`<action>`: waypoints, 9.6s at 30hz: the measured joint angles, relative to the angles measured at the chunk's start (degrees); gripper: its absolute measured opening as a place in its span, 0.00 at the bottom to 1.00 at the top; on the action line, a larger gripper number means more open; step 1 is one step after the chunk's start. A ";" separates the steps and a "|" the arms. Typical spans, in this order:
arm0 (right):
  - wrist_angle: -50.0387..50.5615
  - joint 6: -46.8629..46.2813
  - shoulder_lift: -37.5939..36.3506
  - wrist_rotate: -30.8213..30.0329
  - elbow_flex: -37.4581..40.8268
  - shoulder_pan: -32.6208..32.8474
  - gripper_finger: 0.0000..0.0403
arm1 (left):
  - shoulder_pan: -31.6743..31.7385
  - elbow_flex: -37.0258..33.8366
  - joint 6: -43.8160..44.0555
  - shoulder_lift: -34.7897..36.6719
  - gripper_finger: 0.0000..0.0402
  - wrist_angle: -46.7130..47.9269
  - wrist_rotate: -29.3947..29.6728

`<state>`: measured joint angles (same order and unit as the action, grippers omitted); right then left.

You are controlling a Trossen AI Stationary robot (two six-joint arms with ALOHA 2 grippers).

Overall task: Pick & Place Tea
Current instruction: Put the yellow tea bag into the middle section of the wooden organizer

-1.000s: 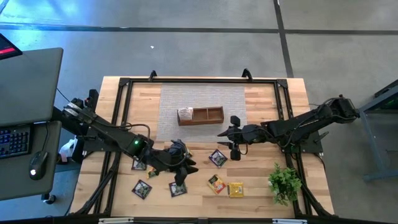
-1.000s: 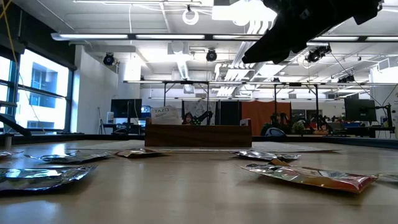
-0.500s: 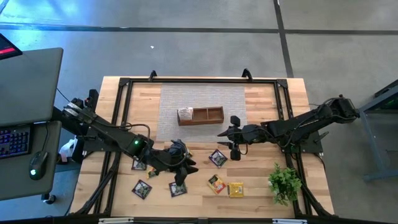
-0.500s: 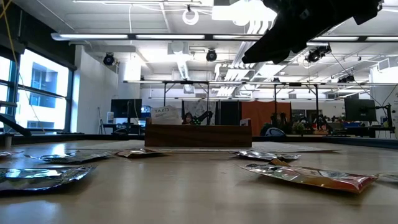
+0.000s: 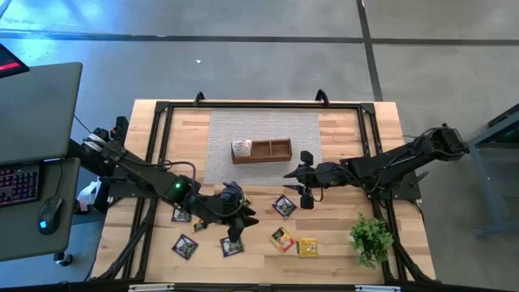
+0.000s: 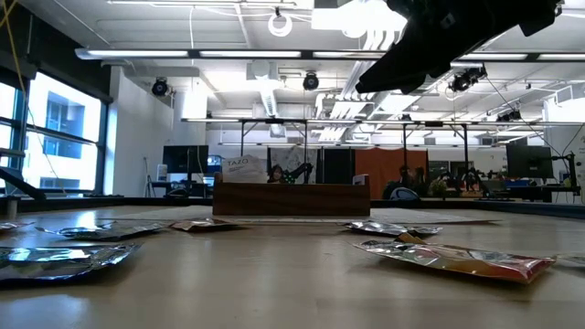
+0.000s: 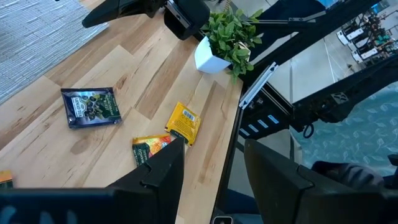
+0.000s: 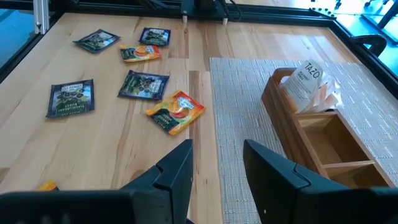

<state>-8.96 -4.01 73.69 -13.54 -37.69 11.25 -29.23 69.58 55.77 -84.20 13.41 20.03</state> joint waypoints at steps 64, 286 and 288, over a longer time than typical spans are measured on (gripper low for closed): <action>-3.31 -0.02 0.02 0.51 -0.02 0.00 0.34 | 19.19 0.02 -25.52 -7.74 0.41 4.53 -22.58; -11.53 -44.72 42.71 14.25 -17.97 -1.20 0.29 | 11.15 -18.82 21.85 -17.22 0.41 -6.53 -4.92; -11.47 -44.17 42.71 15.02 -17.97 -1.18 0.26 | 11.10 -18.82 22.84 -17.27 0.41 -6.47 -3.65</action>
<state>-20.43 -48.19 116.40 1.48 -55.66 10.07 -18.13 50.76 78.60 -101.47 6.93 16.38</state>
